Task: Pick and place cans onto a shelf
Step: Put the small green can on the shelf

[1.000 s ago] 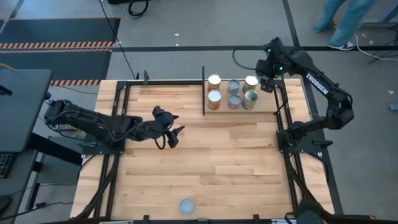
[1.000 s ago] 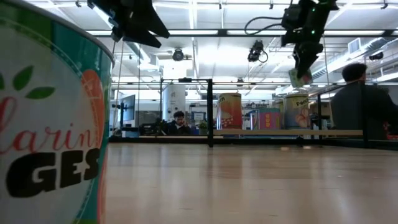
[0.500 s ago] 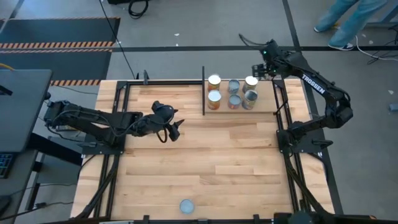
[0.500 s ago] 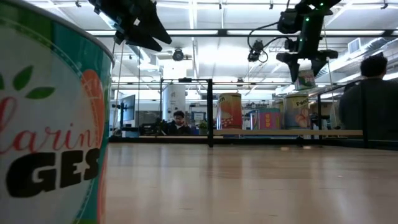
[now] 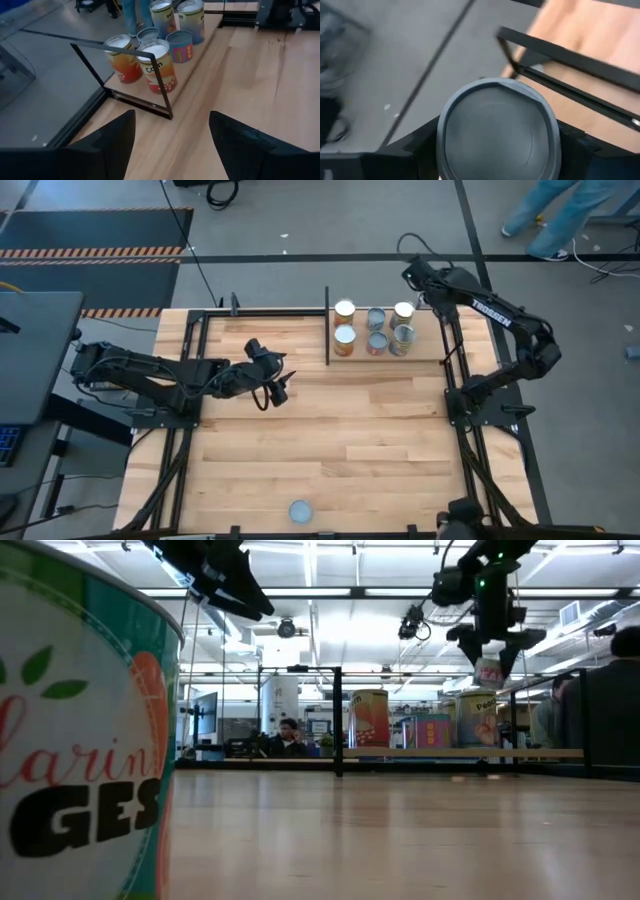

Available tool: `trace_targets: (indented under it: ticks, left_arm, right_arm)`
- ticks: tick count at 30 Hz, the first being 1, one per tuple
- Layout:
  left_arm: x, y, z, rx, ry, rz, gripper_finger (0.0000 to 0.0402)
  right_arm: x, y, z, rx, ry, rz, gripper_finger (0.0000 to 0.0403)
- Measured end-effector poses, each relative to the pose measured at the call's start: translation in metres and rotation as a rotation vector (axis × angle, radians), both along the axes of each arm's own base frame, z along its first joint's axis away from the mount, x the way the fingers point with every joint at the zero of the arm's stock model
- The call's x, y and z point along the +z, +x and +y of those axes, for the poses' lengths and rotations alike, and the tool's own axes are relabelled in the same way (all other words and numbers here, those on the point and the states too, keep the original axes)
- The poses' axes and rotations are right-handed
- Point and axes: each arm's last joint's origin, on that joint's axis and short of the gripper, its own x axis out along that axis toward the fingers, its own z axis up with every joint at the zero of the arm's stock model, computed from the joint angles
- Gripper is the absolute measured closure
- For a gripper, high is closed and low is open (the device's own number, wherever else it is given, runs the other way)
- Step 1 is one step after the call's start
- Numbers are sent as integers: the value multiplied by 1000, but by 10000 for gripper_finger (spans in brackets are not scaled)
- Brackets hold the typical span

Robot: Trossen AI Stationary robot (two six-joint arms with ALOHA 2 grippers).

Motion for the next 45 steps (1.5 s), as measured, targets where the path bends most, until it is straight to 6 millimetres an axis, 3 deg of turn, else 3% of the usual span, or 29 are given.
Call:
trace_targets:
  ticks: [8, 17, 29, 38, 45]
  left_arm:
    - [0, -1, 3, 44, 42, 10, 143]
    - [1, -6, 45, 129, 55, 62, 143]
    - [0, -11, 80, 106, 24, 100, 143]
    - [-1, -12, 83, 112, 28, 106, 143]
    - [0, -12, 83, 112, 26, 105, 143]
  right_arm:
    - [-35, 9, -12, -201, 103, 34, 120]
    - [-62, 9, -25, -427, 174, 6, 120]
    - [-78, -1, -49, -492, 208, -42, 121]
    - [-92, 4, -55, -476, 236, -23, 117]
    - [-92, 1, -66, -472, 215, -102, 88]
